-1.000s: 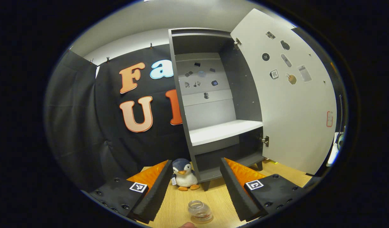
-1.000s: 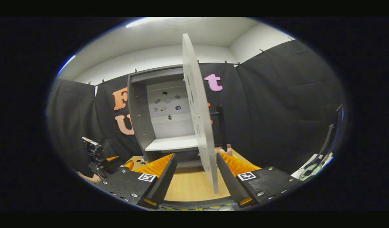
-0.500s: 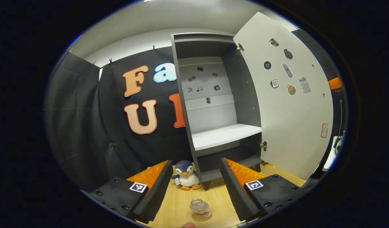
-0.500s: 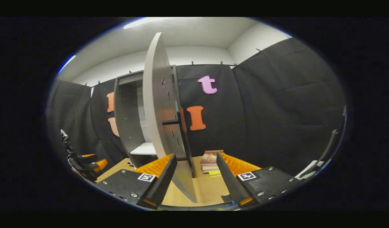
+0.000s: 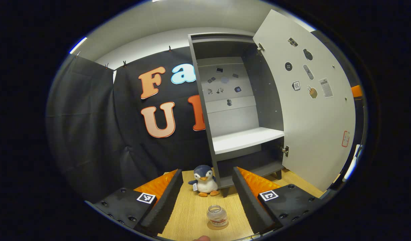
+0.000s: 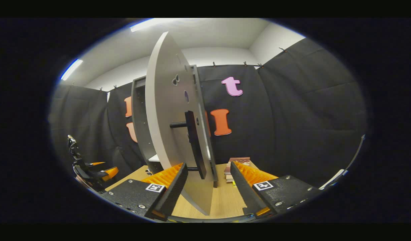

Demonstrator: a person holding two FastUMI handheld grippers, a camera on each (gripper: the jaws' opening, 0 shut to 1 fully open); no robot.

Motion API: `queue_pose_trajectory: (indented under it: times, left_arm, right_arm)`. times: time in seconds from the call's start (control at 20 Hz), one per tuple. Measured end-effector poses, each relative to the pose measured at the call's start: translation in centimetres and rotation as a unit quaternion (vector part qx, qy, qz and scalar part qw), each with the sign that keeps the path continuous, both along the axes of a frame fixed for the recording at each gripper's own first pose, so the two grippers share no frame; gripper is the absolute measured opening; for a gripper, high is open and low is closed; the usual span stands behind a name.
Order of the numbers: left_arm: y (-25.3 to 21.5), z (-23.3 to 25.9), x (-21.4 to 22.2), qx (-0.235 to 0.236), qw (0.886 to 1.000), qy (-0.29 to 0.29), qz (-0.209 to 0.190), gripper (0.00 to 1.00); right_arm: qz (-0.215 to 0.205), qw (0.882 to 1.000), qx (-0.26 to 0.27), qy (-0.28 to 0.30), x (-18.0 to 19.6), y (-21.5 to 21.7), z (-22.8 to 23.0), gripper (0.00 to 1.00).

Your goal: Open the cabinet door with the right hand, grasp the bottle in the cabinet with the left hand and place it on the coaster, then close the cabinet door with the right hand.

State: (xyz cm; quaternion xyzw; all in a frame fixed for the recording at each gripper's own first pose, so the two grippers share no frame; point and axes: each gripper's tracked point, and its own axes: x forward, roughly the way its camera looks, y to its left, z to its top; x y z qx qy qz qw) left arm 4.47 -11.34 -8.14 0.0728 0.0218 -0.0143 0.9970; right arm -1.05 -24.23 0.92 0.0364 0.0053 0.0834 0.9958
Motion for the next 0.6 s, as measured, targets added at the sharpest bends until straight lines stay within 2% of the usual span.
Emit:
queue_pose_trajectory:
  times: [0.2, 0.4, 0.45, 0.5, 0.6]
  left_arm:
    - [1.0, 0.5, 0.1, -0.01, 1.0, -0.007, -0.001, 0.97]
    - [3.9, 1.0, 0.6, -0.018, 1.0, -0.012, 0.009, 0.97]
    - [4.8, 0.9, 0.6, -0.021, 1.0, -0.009, 0.014, 0.93]
    - [5.9, 0.7, 0.8, -0.023, 1.0, -0.007, 0.02, 0.97]
    - [7.6, 0.3, 1.0, -0.028, 0.999, 0.001, 0.03, 0.97]
  right_arm:
    - [0.039, 0.999, 0.001, 0.002, 0.7, 5.3, -0.5, 0.82]
    - [0.069, 0.998, 0.004, 0.003, 2.0, 10.3, -0.7, 0.82]
    - [0.075, 0.997, 0.006, 0.002, 2.5, 11.4, -0.7, 0.82]
    - [0.083, 0.996, 0.007, 0.004, 3.1, 12.6, -0.7, 0.82]
    - [0.095, 0.995, 0.009, 0.002, 4.2, 14.7, -0.6, 0.82]
